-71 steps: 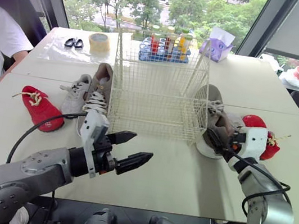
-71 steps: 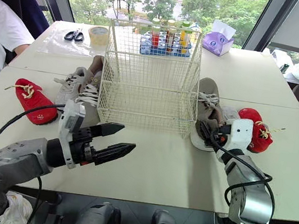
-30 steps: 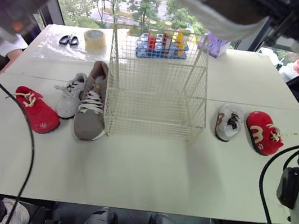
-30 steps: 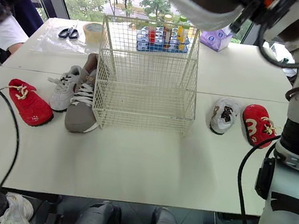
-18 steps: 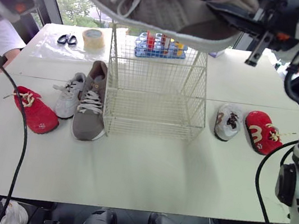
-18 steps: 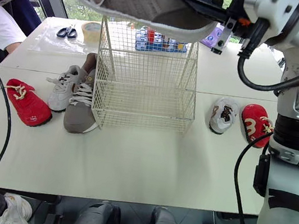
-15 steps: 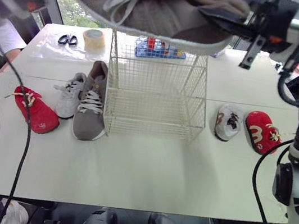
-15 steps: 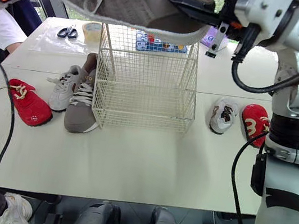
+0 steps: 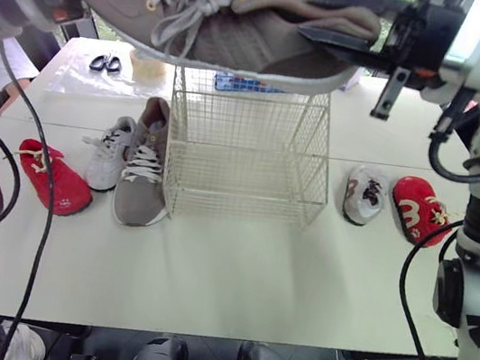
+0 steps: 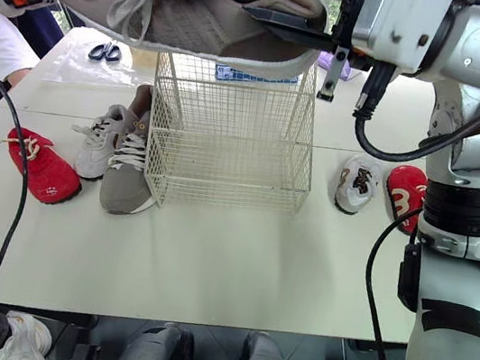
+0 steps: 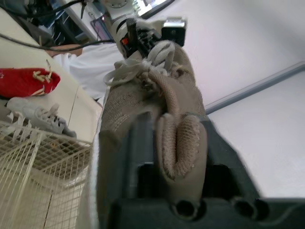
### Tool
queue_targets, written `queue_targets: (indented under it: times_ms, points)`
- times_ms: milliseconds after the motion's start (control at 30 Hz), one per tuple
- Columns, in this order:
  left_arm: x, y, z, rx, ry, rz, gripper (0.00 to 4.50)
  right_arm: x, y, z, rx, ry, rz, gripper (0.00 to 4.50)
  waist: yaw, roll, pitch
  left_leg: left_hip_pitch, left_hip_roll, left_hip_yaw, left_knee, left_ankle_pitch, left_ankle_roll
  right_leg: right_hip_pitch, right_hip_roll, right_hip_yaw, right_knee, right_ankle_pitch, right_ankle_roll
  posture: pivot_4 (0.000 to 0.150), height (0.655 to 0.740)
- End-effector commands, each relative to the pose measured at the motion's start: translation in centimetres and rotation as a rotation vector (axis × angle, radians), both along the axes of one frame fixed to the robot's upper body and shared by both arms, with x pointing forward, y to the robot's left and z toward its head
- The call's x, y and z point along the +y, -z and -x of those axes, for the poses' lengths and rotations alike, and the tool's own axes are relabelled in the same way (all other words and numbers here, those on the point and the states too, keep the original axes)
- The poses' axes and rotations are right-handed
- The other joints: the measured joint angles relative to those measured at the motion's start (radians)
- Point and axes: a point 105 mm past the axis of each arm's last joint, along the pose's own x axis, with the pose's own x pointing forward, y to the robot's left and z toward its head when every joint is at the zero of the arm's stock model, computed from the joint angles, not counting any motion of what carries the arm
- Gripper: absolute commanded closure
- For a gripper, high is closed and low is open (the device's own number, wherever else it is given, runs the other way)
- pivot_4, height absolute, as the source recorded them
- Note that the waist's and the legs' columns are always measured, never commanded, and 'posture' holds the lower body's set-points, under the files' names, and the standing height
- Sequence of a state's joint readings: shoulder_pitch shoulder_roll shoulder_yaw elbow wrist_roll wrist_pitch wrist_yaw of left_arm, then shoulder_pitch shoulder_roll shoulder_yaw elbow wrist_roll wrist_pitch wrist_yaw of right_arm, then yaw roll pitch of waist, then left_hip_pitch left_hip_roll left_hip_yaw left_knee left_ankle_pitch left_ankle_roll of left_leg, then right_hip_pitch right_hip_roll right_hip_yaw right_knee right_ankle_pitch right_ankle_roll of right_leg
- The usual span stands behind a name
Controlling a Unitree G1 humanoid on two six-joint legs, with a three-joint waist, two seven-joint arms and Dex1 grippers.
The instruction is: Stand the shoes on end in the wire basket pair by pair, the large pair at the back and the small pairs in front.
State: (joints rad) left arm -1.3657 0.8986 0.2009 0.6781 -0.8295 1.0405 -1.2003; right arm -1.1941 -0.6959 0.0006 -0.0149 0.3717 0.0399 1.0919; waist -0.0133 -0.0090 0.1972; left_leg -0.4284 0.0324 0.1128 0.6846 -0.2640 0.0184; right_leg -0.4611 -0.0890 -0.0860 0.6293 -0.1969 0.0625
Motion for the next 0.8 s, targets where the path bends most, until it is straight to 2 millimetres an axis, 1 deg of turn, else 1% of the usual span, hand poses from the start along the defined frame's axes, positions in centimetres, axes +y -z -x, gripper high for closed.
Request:
queue_targets:
  times_ms: [33,100,133,200,233,267,333,367,400,467,500,533,633,700,800]
  points:
    - [1.6,-2.8,2.7,-0.152,0.008,0.184,3.89,-3.5,-1.8,-1.5,0.179,0.051,-0.298,1.32,0.001,-0.001,0.000,0.000,0.000,0.000,0.001,0.000,0.000,0.000,0.000,0.000,0.000,0.000,0.000,0.150,0.7400]
    - [3.0,-1.8,2.9,-0.173,-0.087,0.276,3.89,-5.8,-2.1,-2.5,0.304,0.055,-0.515,0.30,0.000,-0.002,-0.001,0.001,0.000,-0.001,0.001,0.000,0.000,0.002,-0.001,0.000,0.001,0.000,0.000,0.150,0.7400]
    - [3.5,-1.4,3.2,-0.185,-0.126,0.323,3.89,-6.7,-2.0,-2.8,0.355,0.051,-0.610,0.04,0.000,-0.002,-0.001,0.001,0.000,-0.001,0.001,0.000,0.000,0.002,-0.002,0.000,0.001,0.000,0.000,0.150,0.7400]
    - [4.3,-0.8,4.0,-0.202,-0.177,0.451,3.89,-8.5,-1.7,-3.3,0.464,0.020,-0.826,0.04,0.001,-0.003,-0.001,0.002,0.000,-0.001,0.001,0.000,0.000,0.002,-0.003,0.000,0.001,0.000,0.000,0.150,0.7400]
    - [4.4,-0.5,4.5,-0.209,-0.197,0.506,3.89,-9.3,-1.2,-3.7,0.530,0.007,-0.924,0.04,0.001,-0.003,-0.001,0.001,0.000,-0.001,0.001,0.000,0.000,0.002,-0.003,0.000,0.001,0.000,0.000,0.150,0.7400]
    - [4.4,-0.1,4.8,-0.207,-0.216,0.572,3.89,-9.6,-0.3,-4.2,0.611,-0.019,-1.002,0.04,0.002,-0.003,-0.001,0.001,0.000,-0.002,0.001,0.001,-0.001,0.002,-0.004,0.000,0.001,0.000,0.000,0.150,0.7400]
    - [4.2,0.4,5.2,-0.194,-0.241,0.645,3.89,-9.7,0.7,-4.6,0.699,-0.046,-1.066,0.04,0.003,-0.003,-0.001,0.001,-0.001,-0.003,0.001,0.001,-0.001,0.003,-0.006,-0.001,0.001,0.000,0.000,0.150,0.7400]
    - [3.6,0.8,5.2,-0.187,-0.256,0.665,3.89,-8.6,1.5,-4.7,0.798,-0.126,-1.083,0.04,0.003,-0.003,-0.001,0.001,-0.001,-0.003,0.001,0.001,-0.001,0.003,-0.006,-0.001,0.001,0.001,0.000,0.150,0.7400]
    - [3.1,1.1,5.1,-0.176,-0.258,0.715,3.89,-7.1,2.5,-4.8,0.883,-0.192,-1.076,0.04,0.002,-0.003,-0.001,0.001,-0.002,-0.003,0.001,0.001,-0.001,0.003,-0.006,-0.001,0.001,0.001,0.000,0.150,0.7400]
    - [1.9,1.9,4.7,-0.150,-0.266,0.791,3.89,-3.1,4.3,-4.7,1.048,-0.328,-1.034,0.04,0.002,-0.003,-0.001,0.003,-0.002,-0.003,0.000,0.001,-0.001,0.005,-0.006,-0.001,0.001,0.001,0.000,0.150,0.7400]
    - [1.5,2.1,4.5,-0.142,-0.270,0.807,3.89,-1.8,4.6,-4.7,1.083,-0.355,-1.024,0.04,0.001,-0.003,-0.002,0.003,-0.002,-0.003,0.000,0.001,-0.001,0.005,-0.005,-0.001,0.001,0.001,0.000,0.150,0.7400]
    - [1.0,2.6,4.2,-0.114,-0.262,0.827,3.89,-0.7,4.5,-4.4,1.110,-0.402,-1.014,0.04,-0.001,-0.003,-0.002,0.004,-0.002,-0.003,0.000,0.001,-0.001,0.006,-0.004,-0.001,0.001,0.001,0.000,0.150,0.7400]
    - [-0.7,4.4,3.5,-0.024,-0.216,0.859,3.89,1.9,3.8,-3.7,1.160,-0.503,-0.996,0.04,0.002,-0.003,-0.002,0.004,-0.001,-0.003,0.000,0.001,-0.002,0.005,-0.002,-0.001,0.001,0.001,-0.001,0.150,0.7400]
    - [-1.3,5.0,3.4,0.005,-0.209,0.869,3.89,2.9,3.5,-3.2,1.179,-0.541,-0.973,0.04,0.003,-0.003,-0.002,0.003,-0.001,-0.004,0.000,0.001,-0.002,0.005,-0.002,-0.001,0.001,0.001,-0.001,0.150,0.7400]
    - [-1.8,5.5,3.3,0.015,-0.207,0.885,3.89,3.4,3.4,-2.8,1.190,-0.565,-0.951,0.04,0.004,-0.005,-0.003,0.002,-0.001,-0.004,0.001,0.001,-0.001,0.006,-0.002,-0.002,0.001,0.001,-0.001,0.150,0.7400]
